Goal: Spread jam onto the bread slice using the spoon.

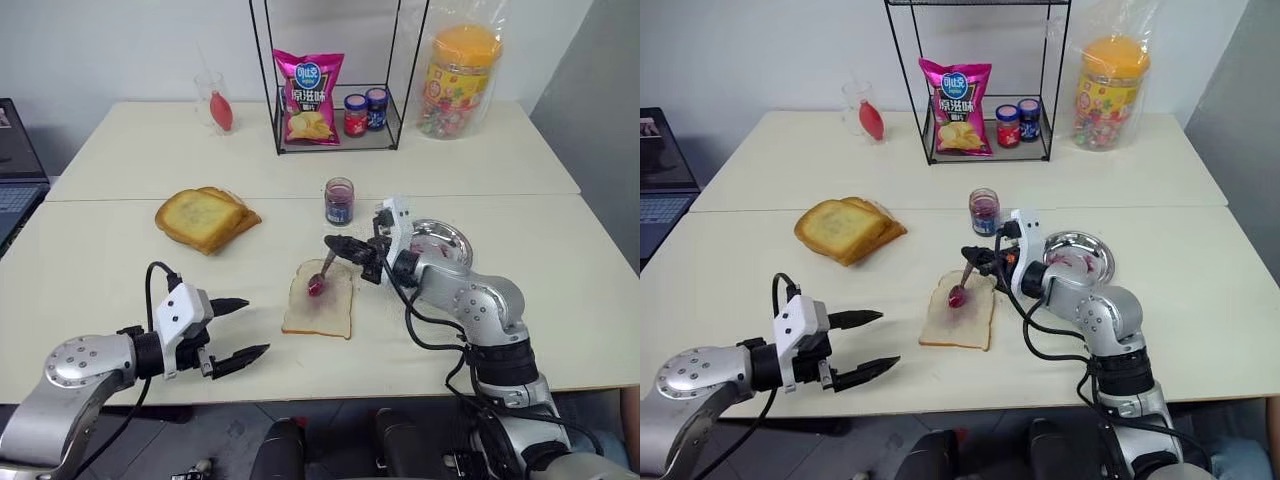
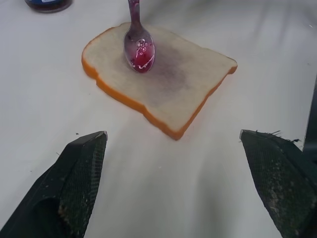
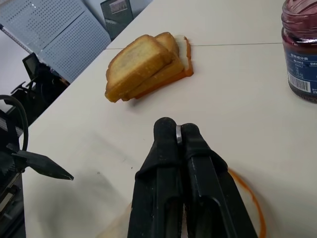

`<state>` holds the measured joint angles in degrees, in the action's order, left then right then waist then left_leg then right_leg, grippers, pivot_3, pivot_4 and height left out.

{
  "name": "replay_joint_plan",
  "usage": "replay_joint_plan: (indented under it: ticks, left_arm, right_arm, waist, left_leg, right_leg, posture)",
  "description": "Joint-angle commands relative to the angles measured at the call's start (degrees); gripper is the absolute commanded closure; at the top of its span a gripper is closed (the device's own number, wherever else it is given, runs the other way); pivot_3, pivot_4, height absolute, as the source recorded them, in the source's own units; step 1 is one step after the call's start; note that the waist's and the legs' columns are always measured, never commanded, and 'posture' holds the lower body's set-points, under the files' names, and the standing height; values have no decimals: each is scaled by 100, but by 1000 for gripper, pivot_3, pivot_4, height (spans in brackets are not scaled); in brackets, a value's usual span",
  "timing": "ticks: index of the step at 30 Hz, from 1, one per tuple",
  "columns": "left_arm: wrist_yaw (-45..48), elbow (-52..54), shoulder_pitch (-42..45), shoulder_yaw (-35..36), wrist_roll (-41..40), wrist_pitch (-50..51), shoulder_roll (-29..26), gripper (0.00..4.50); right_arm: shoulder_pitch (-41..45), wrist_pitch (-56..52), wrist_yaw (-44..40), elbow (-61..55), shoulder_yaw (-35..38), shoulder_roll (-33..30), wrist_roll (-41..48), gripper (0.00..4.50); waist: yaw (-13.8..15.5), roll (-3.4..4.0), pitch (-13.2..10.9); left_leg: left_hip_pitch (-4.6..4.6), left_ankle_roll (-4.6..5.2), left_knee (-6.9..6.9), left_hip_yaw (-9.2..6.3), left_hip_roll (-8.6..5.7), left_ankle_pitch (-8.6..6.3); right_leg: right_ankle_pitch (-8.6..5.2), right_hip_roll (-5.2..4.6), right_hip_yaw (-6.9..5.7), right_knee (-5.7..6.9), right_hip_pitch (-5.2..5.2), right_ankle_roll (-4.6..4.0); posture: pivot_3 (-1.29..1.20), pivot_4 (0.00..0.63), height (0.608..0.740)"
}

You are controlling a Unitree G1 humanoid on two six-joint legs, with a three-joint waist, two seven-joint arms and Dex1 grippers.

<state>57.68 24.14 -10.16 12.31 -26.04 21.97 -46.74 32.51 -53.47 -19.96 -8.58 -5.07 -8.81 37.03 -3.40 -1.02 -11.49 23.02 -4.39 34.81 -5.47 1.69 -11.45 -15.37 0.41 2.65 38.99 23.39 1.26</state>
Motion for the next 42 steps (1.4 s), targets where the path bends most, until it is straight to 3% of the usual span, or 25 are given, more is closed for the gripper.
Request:
replay_joint_plan:
  ticks: [1, 12, 25, 38, 42]
  left_arm:
    - [-11, 48, 161, -138, 90, -220, 41, 0]
    - [-101, 49, 407, -386, 159, -217, 83, 0]
    - [-217, 143, 583, -436, 96, -72, 104, 0]
    - [-305, 164, 773, -502, 63, 41, 106, 0]
    - [-300, 120, 772, -493, 77, -7, 98, 0]
  right_arm:
    - [-44, 630, -362, -355, -577, -281, -590, 4438]
    - [-53, 1360, -920, -1042, -1290, -641, -1322, 4438]
    - [-11, 1903, -1294, -1168, -1521, -791, -1891, 4438]
    - [29, 2010, -1471, -1455, -1392, -989, -2141, 4438]
    - [-2, 989, -1045, -1710, -609, -659, -1322, 4438]
  waist:
    - [0, 0, 0]
    - [10, -2, 1]
    - [12, -3, 0]
    - [15, -4, 0]
    - [16, -6, -1]
  left_leg:
    - [-1, 0, 0, 0, 0, 0]
    - [-1, 0, 2, -1, 0, 0]
    - [-1, -1, 2, -2, 0, 0]
    - [-1, -1, 1, -3, 0, 0]
    - [-1, -1, 2, -3, 0, 0]
  right_leg:
    - [-1, 0, 0, 0, 0, -1]
    - [-2, 0, 0, 0, -1, -4]
    - [-1, 0, -1, 0, -1, -2]
    - [0, 0, -3, 0, -1, 0]
    - [0, 0, -2, 0, -1, 0]
  posture:
    - [0, 150, 740]
    - [0, 150, 740]
    - [0, 150, 740]
    - [0, 150, 740]
    - [0, 150, 740]
